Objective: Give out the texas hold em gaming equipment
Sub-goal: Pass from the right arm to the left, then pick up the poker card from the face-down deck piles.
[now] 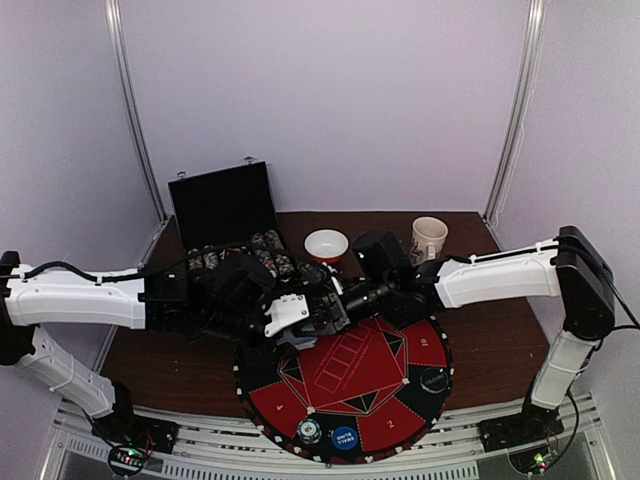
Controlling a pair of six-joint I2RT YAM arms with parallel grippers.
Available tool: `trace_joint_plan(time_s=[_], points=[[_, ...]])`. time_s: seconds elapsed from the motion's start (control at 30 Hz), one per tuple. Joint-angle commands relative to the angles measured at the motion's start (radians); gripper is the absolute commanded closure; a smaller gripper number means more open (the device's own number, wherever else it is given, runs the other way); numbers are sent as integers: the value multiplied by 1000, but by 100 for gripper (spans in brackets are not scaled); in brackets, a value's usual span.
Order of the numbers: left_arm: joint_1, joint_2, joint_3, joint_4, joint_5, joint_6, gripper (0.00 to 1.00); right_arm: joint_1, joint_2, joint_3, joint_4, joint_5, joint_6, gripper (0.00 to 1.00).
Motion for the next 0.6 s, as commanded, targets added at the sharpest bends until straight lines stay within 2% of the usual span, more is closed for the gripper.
trace_joint_plan(time_s=[0.0, 0.57], points=[[2, -34, -6, 20, -14, 3, 50, 3, -40, 30, -84, 56, -45, 69], [3, -19, -38, 6, -38, -4, 50, 2, -47, 91, -207, 96, -121, 58]])
